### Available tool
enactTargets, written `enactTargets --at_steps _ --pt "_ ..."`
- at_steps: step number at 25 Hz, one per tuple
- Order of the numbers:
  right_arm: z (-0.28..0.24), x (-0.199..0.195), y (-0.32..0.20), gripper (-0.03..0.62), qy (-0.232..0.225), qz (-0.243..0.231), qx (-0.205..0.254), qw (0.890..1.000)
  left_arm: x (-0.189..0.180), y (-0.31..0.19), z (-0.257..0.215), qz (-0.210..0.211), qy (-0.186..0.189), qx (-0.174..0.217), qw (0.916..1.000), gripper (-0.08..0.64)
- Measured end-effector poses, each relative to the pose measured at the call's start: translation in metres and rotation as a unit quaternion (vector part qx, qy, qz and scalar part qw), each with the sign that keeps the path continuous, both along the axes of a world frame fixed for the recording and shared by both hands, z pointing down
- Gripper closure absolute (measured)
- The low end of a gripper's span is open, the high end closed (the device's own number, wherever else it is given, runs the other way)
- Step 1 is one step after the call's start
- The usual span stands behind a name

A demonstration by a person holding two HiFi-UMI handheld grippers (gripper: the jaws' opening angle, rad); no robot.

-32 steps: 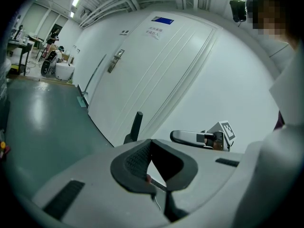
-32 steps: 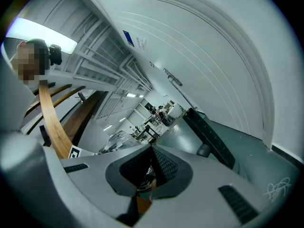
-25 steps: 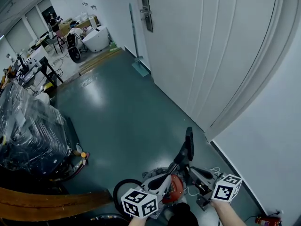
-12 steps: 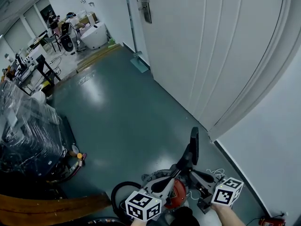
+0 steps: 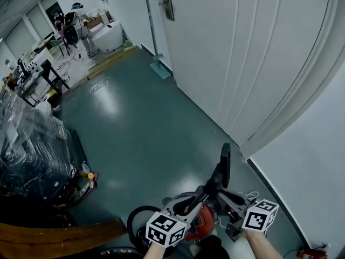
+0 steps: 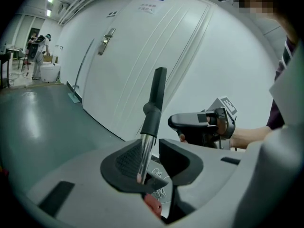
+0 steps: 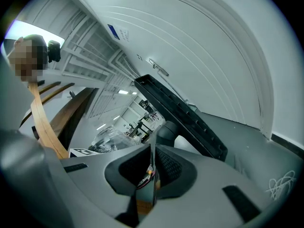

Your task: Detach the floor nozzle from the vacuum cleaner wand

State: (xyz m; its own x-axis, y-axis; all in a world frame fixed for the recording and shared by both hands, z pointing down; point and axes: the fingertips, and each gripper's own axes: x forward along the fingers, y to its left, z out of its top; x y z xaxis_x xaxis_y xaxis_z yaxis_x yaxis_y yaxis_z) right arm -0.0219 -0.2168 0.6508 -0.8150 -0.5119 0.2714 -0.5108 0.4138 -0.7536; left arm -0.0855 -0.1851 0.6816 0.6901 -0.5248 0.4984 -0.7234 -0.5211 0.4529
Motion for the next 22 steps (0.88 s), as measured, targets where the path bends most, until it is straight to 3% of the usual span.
enactTargets --at_steps 7,12,22 --pt "0.016 -0.002 -0.007 0.527 -0.006 -0.004 -0.013 1.000 0.013 -0.008 0.036 0.053 -0.046 0.010 0.9975 0.377" --pt "0.025 -0.009 -0.012 0.462 -0.017 -0.013 -0.027 0.999 0.028 -0.009 0.059 0.094 -0.097 0.019 0.9907 0.370" --pt "0.041 -0.029 -0.021 0.402 -0.032 -0.034 -0.052 0.998 0.033 -0.015 0.066 0.099 -0.090 0.016 0.9909 0.396"
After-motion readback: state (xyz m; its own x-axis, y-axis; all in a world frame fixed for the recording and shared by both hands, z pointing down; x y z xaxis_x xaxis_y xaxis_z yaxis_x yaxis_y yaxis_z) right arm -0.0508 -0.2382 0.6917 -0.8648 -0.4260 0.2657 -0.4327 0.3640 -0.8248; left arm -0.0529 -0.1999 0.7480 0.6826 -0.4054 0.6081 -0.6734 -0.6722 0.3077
